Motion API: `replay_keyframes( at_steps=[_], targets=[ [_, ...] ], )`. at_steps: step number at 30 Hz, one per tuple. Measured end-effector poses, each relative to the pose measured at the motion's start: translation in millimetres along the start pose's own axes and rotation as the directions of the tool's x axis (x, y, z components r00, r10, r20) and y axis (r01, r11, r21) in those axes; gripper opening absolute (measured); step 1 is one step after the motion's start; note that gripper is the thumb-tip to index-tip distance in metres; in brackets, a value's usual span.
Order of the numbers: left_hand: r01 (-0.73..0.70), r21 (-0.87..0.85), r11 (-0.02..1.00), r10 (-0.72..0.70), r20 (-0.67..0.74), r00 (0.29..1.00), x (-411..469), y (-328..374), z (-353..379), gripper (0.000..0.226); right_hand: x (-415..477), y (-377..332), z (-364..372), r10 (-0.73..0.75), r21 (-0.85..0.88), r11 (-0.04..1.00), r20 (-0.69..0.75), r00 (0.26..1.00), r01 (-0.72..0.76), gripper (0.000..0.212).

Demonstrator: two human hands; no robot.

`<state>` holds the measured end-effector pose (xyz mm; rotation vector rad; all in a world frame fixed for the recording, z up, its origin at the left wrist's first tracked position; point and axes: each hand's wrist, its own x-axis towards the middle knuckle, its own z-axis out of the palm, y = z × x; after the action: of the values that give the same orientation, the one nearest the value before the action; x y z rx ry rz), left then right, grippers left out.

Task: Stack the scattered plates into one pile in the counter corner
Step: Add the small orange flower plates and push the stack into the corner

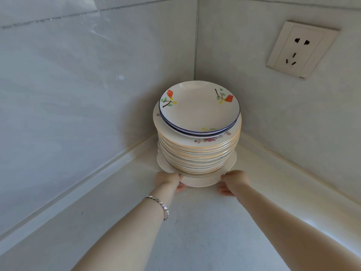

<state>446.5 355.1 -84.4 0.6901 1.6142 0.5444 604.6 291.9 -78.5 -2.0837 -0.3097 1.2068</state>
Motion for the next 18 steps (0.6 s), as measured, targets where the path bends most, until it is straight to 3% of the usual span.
replay_keyframes(
  at_steps=[2,4,6,8,10,13,18],
  targets=[
    [-0.101,0.292,0.951,0.133,-0.094,0.987,-2.3,7.1,-11.5,0.025,-10.5,-0.7,-9.5,-0.08,-0.21,0.976,-0.064,0.995,0.065,0.033],
    [-0.25,0.416,0.874,0.351,-0.185,0.918,-10.6,26.1,-24.8,0.036,-25.6,-14.0,-25.8,-0.205,-0.281,0.946,-0.139,0.969,0.16,0.037],
    [-0.446,0.265,0.855,0.505,-0.23,0.832,-23.0,58.1,-36.7,0.042,-38.3,-41.3,-41.5,-0.332,-0.201,0.934,-0.187,0.924,0.295,0.042],
    [-0.591,0.136,0.795,0.606,-0.186,0.773,-31.3,96.0,-40.7,0.05,-43.3,-75.7,-51.1,-0.418,-0.034,0.907,-0.184,0.89,0.42,0.047],
    [-0.596,0.091,0.798,0.602,-0.077,0.794,-34.2,124.5,-36.3,0.054,-41.7,-106.7,-49.2,-0.407,0.159,0.893,-0.112,0.906,0.421,0.053],
    [-0.479,-0.013,0.878,0.479,0.051,0.877,-34.0,135.2,-23.6,0.056,-36.4,-131.0,-34.7,-0.334,0.316,0.896,0.012,0.943,0.313,0.061],
    [-0.491,-0.158,0.856,0.501,0.025,0.865,-24.1,126.7,-12.9,0.059,-24.8,-132.8,-28.7,-0.341,0.42,0.858,0.037,0.939,0.295,0.047]
  ],
)
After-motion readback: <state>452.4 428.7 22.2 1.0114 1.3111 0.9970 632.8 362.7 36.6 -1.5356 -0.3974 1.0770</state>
